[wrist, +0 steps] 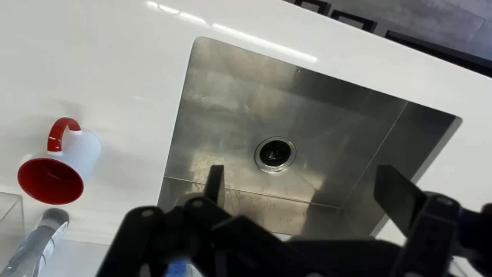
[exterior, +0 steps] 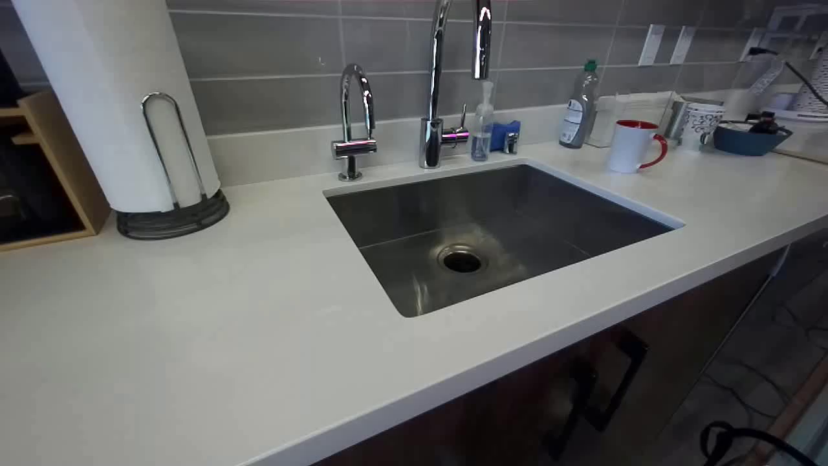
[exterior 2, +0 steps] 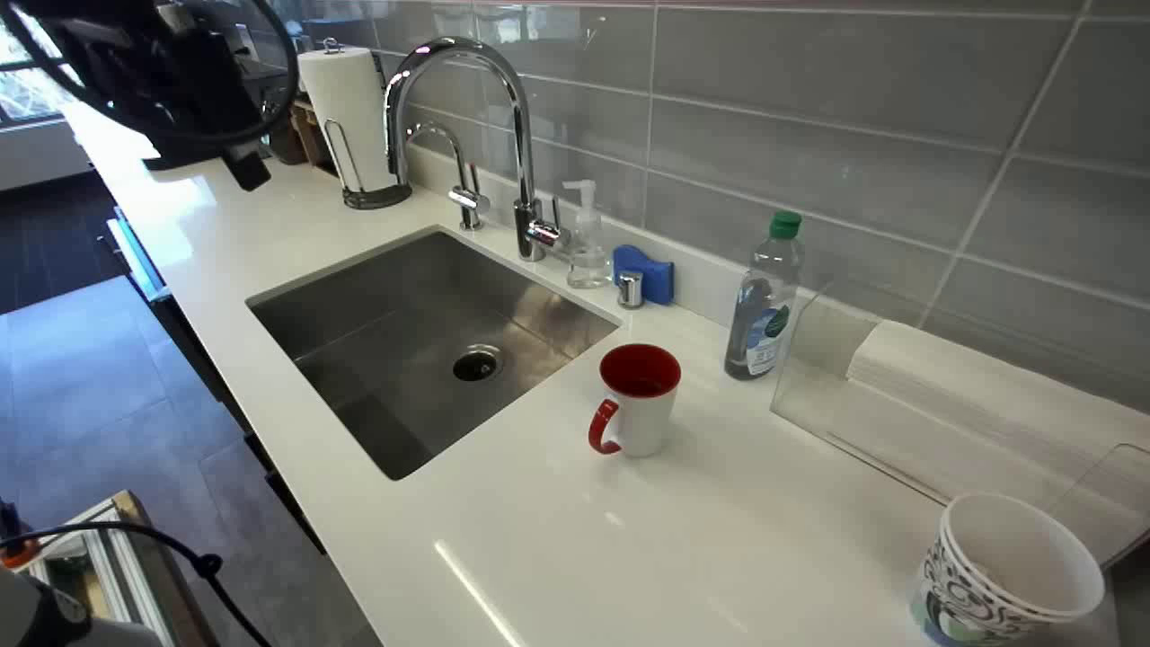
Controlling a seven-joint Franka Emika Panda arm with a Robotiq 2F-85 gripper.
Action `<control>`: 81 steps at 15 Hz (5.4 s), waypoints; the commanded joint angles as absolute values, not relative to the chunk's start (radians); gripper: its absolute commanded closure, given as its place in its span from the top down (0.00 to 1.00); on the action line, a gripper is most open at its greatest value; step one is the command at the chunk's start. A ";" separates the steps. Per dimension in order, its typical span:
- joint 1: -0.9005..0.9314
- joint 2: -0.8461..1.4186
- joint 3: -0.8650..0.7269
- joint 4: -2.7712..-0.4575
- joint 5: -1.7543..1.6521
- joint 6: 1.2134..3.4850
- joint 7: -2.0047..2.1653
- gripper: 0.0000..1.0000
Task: Pour the water in the mug, into the sink
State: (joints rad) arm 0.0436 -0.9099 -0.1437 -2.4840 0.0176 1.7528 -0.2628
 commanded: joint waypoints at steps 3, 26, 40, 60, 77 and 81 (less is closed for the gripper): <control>0.039 -0.909 -0.141 -2.481 0.021 1.751 -0.265 1.00; -0.065 -0.311 -0.419 -2.364 0.031 2.176 -0.562 1.00; -0.185 -0.140 -0.372 -2.331 0.023 2.300 -0.626 1.00; -0.275 0.152 -0.279 -2.230 0.108 2.408 -0.635 0.92; -0.284 0.185 -0.236 -2.198 0.077 2.395 -0.570 0.29; -0.283 0.188 -0.235 -2.197 0.067 2.394 -0.551 0.25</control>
State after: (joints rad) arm -0.2701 0.1703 -0.2501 -2.2203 0.0839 2.3994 -0.5820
